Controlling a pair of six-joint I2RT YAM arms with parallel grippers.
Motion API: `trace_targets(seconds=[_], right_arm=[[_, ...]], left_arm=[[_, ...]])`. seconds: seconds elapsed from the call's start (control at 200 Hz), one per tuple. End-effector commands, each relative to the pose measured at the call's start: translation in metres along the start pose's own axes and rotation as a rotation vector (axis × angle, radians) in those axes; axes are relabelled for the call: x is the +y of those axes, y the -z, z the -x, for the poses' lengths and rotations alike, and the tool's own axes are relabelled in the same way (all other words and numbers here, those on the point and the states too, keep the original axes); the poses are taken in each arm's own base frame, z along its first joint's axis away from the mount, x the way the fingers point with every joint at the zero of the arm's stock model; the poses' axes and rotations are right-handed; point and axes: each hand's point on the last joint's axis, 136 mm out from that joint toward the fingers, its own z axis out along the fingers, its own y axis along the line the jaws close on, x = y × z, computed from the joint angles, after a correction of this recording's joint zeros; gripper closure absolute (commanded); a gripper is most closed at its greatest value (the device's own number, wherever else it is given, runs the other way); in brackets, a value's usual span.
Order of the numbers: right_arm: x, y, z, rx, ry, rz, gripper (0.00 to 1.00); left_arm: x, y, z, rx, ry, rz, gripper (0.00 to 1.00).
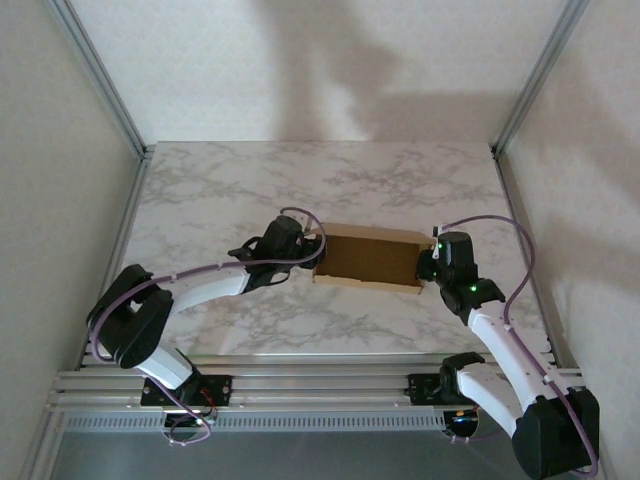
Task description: Fold the paper box
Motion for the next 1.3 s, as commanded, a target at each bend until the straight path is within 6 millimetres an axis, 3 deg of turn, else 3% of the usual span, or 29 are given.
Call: trace_targets(seconds=[0.0,0.185,0.345,0.495,0.606,0.736,0.896,1.011,1.146,1.206,1.296], right_arm=[[0.005,-0.001,-0.003,-0.003,-0.011,0.026,0.91],[0.005,-0.003,-0.005,0.0,-0.011,0.025,0.91],[0.007,-0.007,-0.008,0.011,-0.014,0.037,0.91],[0.01,-0.009,-0.012,0.011,-0.021,0.055,0.91],[0.016,-0.011,-0.013,0.009,-0.034,0.085,0.9],[0.026,-0.015,-0.02,0.02,-0.043,0.117,0.9],[0.041,-0.022,-0.029,0.043,-0.018,0.134,0.89],[0.056,-0.027,-0.036,0.067,-0.013,0.172,0.89],[0.068,-0.035,-0.051,0.107,0.024,0.163,0.87],[0.067,-0.036,-0.054,0.118,0.02,0.153,0.83],[0.065,-0.03,-0.052,0.107,0.02,0.153,0.67]], left_arm=[[-0.005,0.021,0.004,-0.004,-0.017,-0.022,0.42],[-0.03,0.069,0.0,-0.001,-0.023,-0.198,0.23],[-0.03,0.103,0.014,-0.025,0.004,-0.257,0.11],[-0.015,0.114,0.053,-0.087,0.1,-0.276,0.04],[-0.01,0.105,0.075,-0.095,0.138,-0.275,0.01],[-0.018,0.076,0.082,-0.034,0.156,-0.303,0.07],[-0.011,0.045,0.069,0.026,0.156,-0.256,0.18],[0.005,0.034,0.058,0.05,0.153,-0.186,0.28],[0.007,0.029,0.049,0.084,0.158,-0.18,0.43],[0.01,0.028,0.044,0.096,0.16,-0.168,0.5],[0.017,0.026,0.036,0.112,0.153,-0.135,0.57]])
